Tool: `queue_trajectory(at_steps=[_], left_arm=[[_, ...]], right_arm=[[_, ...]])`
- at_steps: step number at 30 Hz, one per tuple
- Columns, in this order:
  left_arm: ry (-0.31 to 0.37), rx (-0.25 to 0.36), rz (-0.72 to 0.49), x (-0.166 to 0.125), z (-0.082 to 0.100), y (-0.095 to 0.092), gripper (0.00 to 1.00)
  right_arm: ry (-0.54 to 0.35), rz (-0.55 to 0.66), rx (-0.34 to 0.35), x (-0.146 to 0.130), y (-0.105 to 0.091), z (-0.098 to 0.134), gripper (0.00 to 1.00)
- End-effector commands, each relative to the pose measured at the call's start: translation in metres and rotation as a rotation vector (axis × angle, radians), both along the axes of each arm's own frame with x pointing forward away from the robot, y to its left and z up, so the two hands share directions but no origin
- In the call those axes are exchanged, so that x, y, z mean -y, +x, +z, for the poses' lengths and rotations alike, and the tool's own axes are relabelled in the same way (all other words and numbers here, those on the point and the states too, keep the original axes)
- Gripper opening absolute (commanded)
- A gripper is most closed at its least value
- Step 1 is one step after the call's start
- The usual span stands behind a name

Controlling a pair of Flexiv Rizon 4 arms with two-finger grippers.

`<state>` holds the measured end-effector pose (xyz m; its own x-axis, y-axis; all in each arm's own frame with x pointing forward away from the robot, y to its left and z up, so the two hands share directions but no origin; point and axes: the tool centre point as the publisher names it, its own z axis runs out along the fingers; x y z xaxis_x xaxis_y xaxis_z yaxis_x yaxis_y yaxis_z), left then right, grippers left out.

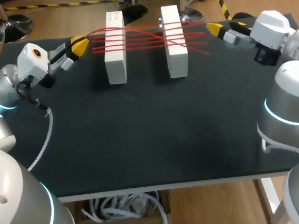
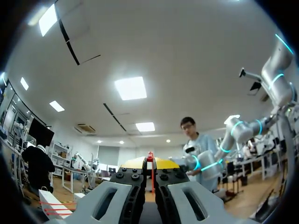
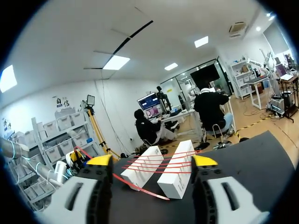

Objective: Grab the tape and strap the tape.

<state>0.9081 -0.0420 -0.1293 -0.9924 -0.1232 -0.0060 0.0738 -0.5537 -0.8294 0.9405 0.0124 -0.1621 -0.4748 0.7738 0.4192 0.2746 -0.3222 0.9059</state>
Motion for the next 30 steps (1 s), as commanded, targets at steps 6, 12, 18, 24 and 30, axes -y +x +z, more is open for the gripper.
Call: queue_trajectory(at_steps=[6, 12, 18, 24, 30], left_arm=[[-0.001, 0.0, 0.0, 0.0, 0.0, 0.0, 0.0], [-0.001, 0.0, 0.0, 0.0, 0.0, 0.0, 0.0], [-0.001, 0.0, 0.0, 0.0, 0.0, 0.0, 0.0], [-0.001, 0.0, 0.0, 0.0, 0.0, 0.0, 0.0], [-0.001, 0.0, 0.0, 0.0, 0.0, 0.0, 0.0]], right_arm=[[0.003, 0.003, 0.002, 0.002, -0.001, -0.001, 1.0], [0.003, 0.003, 0.002, 0.002, -0.001, -0.001, 1.0], [0.003, 0.003, 0.002, 0.002, -0.001, -0.001, 1.0], [0.322, -0.101, -0.144, 0.001, -0.002, -0.009, 1.0], [0.477, -0.16, -0.236, -0.005, -0.01, -0.007, 1.0]])
